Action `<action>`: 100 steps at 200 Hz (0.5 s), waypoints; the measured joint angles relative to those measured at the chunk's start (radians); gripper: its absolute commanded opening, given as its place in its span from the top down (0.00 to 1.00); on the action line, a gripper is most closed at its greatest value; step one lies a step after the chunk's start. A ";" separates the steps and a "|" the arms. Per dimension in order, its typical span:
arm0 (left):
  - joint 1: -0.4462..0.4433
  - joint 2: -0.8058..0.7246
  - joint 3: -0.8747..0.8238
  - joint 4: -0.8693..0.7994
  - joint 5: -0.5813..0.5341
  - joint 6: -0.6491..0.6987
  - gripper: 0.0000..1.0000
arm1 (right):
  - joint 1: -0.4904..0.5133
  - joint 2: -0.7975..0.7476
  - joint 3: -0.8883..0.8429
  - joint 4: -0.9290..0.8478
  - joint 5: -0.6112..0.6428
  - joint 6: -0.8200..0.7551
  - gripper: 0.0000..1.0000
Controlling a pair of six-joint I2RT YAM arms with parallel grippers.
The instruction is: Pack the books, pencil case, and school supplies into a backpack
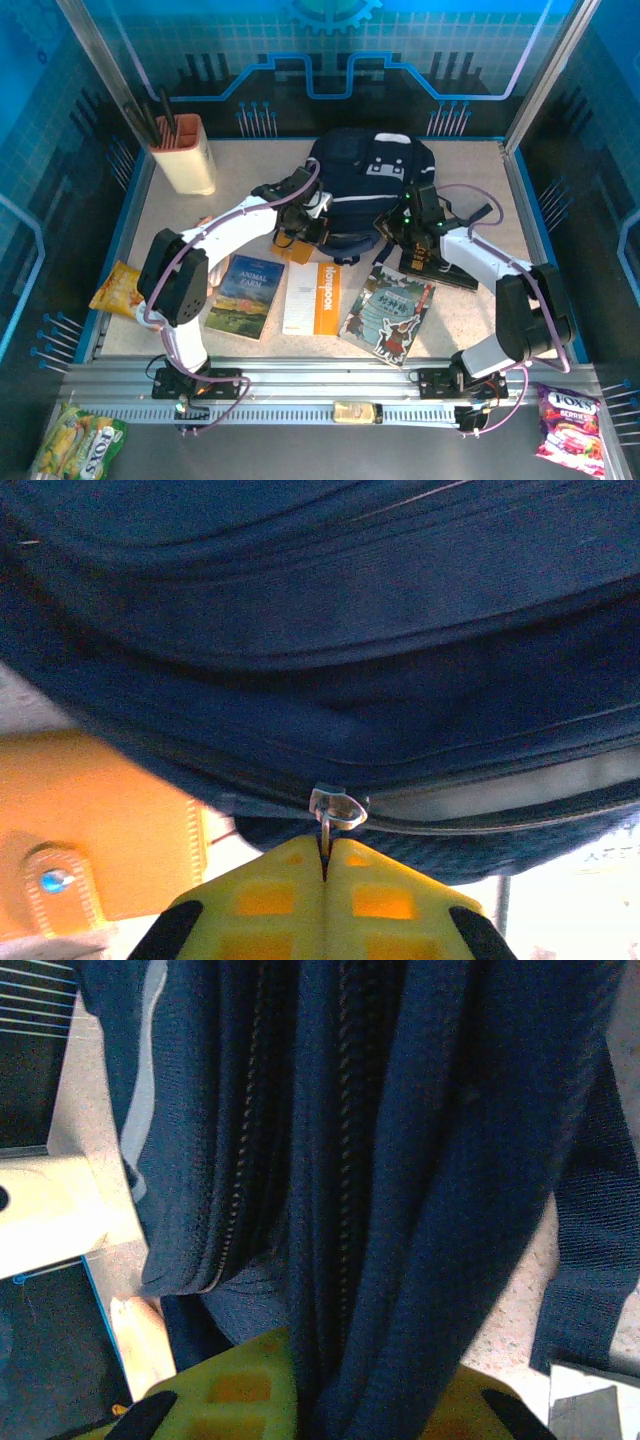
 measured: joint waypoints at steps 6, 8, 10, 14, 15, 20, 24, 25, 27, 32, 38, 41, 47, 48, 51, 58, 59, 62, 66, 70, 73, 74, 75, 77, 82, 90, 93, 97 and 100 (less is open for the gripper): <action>0.010 -0.006 -0.009 0.000 -0.004 0.007 1.00 | 0.000 0.000 0.011 -0.009 0.000 -0.011 0.85; 0.013 -0.009 -0.012 0.000 -0.006 0.007 1.00 | 0.000 0.000 0.014 -0.011 0.000 -0.016 0.85; 0.016 -0.011 -0.015 0.000 -0.006 0.008 1.00 | 0.000 0.000 0.017 -0.013 0.000 -0.020 0.85; 0.020 -0.014 -0.019 0.000 -0.007 0.010 1.00 | -0.001 0.000 0.023 -0.016 -0.001 -0.027 0.85; 0.022 -0.015 -0.021 0.001 -0.008 0.011 1.00 | -0.001 0.000 0.025 -0.018 -0.001 -0.030 0.85; 0.027 -0.019 -0.026 0.001 -0.009 0.011 1.00 | -0.002 0.000 0.029 -0.022 -0.002 -0.038 0.85; 0.031 -0.022 -0.030 0.003 -0.010 0.012 1.00 | -0.003 0.000 0.034 -0.024 -0.003 -0.047 0.85; 0.032 -0.023 -0.031 0.004 -0.010 0.012 1.00 | -0.003 0.000 0.035 -0.025 -0.004 -0.048 0.85; 0.034 -0.024 -0.032 0.005 -0.010 0.013 1.00 | -0.003 0.000 0.038 -0.028 -0.005 -0.053 0.85; 0.037 -0.028 -0.037 0.008 -0.010 0.014 1.00 | -0.005 0.000 0.042 -0.031 -0.008 -0.060 0.85; 0.040 -0.031 -0.040 0.010 -0.010 0.015 1.00 | -0.009 0.002 0.047 -0.031 -0.014 -0.073 0.85; 0.041 -0.032 -0.042 0.011 -0.010 0.016 1.00 | -0.011 0.003 0.051 -0.032 -0.019 -0.079 0.85; 0.042 -0.035 -0.046 0.015 -0.010 0.016 1.00 | -0.019 0.008 0.061 -0.037 -0.031 -0.090 0.85; 0.043 -0.035 -0.048 0.017 -0.010 0.016 1.00 | -0.020 0.010 0.062 -0.037 -0.033 -0.092 0.85; 0.043 -0.035 -0.050 0.019 -0.010 0.016 1.00 | -0.025 0.015 0.068 -0.038 -0.040 -0.099 0.85; 0.043 -0.036 -0.054 0.028 -0.010 0.016 1.00 | -0.037 0.029 0.080 -0.039 -0.057 -0.112 0.85; 0.043 -0.036 -0.055 0.030 -0.010 0.016 1.00 | -0.038 0.031 0.082 -0.039 -0.058 -0.113 0.85; 0.043 -0.036 -0.056 0.034 -0.009 0.016 1.00 | -0.043 0.038 0.088 -0.039 -0.064 -0.119 0.85; 0.043 -0.036 -0.056 0.039 -0.008 0.017 1.00 | -0.051 0.048 0.095 -0.039 -0.075 -0.126 0.85; 0.043 -0.036 -0.058 0.044 -0.005 0.017 1.00 | -0.061 0.060 0.103 -0.038 -0.085 -0.134 0.84; 0.043 -0.036 -0.060 0.050 -0.003 0.017 1.00 | -0.065 0.065 0.106 -0.038 -0.090 -0.137 0.84; 0.043 -0.036 -0.060 0.051 -0.003 0.017 1.00 | -0.068 0.069 0.108 -0.037 -0.093 -0.140 0.84; 0.043 -0.036 -0.060 0.054 -0.002 0.017 1.00 | -0.069 0.071 0.109 -0.037 -0.093 -0.141 0.84; 0.043 -0.036 -0.060 0.055 0.000 0.017 1.00 | -0.074 0.077 0.111 -0.036 -0.100 -0.145 0.83; 0.043 -0.035 -0.060 0.063 0.004 0.016 1.00 | -0.082 0.088 0.114 -0.034 -0.108 -0.152 0.82; 0.043 -0.031 -0.060 0.072 0.017 0.014 1.00 | -0.097 0.106 0.117 -0.030 -0.119 -0.162 0.77; 0.043 -0.030 -0.060 0.076 0.022 0.014 1.00 | -0.101 0.111 0.117 -0.028 -0.122 -0.168 0.74; 0.043 -0.026 -0.060 0.082 0.030 0.013 1.00 | -0.107 0.118 0.117 -0.027 -0.124 -0.169 0.71; 0.043 -0.023 -0.060 0.086 0.033 0.010 1.00 | -0.112 0.123 0.117 -0.027 -0.125 -0.177 0.68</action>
